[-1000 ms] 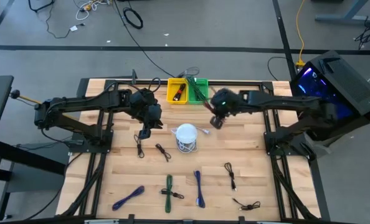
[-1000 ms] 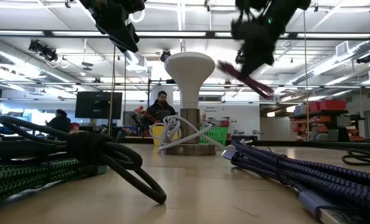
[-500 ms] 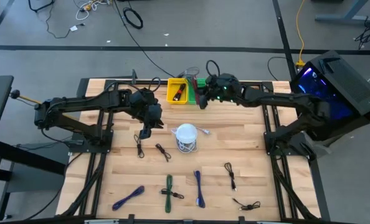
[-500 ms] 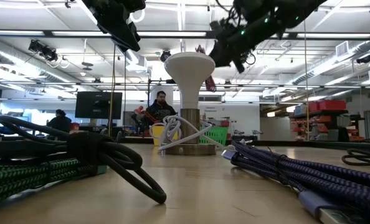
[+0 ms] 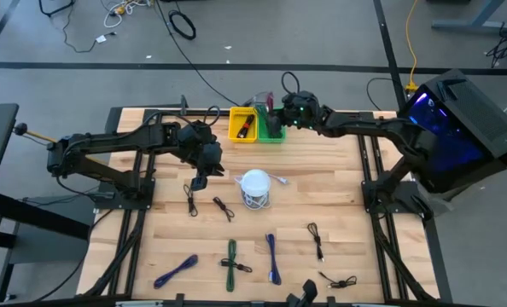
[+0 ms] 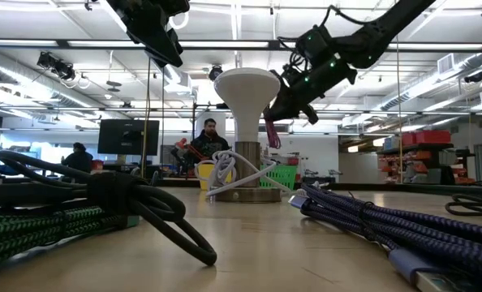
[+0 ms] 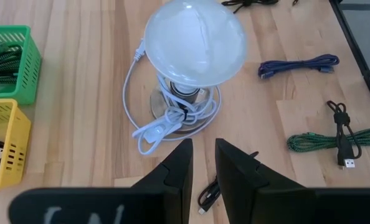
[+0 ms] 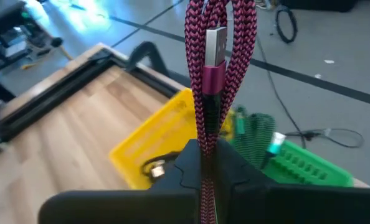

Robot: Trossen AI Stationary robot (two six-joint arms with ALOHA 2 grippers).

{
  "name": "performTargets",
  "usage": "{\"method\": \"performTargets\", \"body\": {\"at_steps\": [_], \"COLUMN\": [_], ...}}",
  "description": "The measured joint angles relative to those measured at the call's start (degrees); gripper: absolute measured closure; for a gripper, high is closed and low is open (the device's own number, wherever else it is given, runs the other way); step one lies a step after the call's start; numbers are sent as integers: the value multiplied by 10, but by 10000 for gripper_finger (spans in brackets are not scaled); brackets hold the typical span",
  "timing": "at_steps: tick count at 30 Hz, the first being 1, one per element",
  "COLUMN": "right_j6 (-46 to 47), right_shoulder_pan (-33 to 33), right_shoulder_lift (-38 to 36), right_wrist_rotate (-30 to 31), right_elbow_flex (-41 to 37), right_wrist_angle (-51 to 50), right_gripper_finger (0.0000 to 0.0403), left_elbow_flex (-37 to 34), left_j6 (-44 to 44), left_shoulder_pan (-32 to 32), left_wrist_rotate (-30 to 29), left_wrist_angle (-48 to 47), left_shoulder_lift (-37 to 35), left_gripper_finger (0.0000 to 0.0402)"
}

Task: Pick & Place USB Port
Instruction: Put the pink charger cable into the green bin

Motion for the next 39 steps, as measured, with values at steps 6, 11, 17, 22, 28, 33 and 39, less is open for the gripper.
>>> {"method": "performTargets", "body": {"at_steps": [6,11,17,22,28,33,39], "right_j6": [4,3,2,4,5,6,4], "right_shoulder_pan": [-24,-30,-35,-46,-58,-59,-59], "right_shoulder_lift": [13,13,37,64,76,77,77], "right_wrist_rotate": [0,0,0,-12,-31,-45,-46], "right_elbow_flex": [0,0,-10,-11,-12,-12,-12], "right_wrist_angle": [13,14,50,80,84,78,52], "right_gripper_finger": [397,397,397,397,397,397,397], "left_elbow_flex": [0,0,0,0,0,0,0], "left_j6": [-2,-2,-1,-1,-1,-1,-2], "left_shoulder_pan": [0,0,0,0,0,0,0], "left_wrist_rotate": [0,0,0,-1,0,-2,-2], "left_wrist_angle": [1,4,18,20,20,21,21], "left_shoulder_lift": [0,0,0,0,0,0,0], "left_gripper_finger": [331,331,331,331,331,331,331]}}
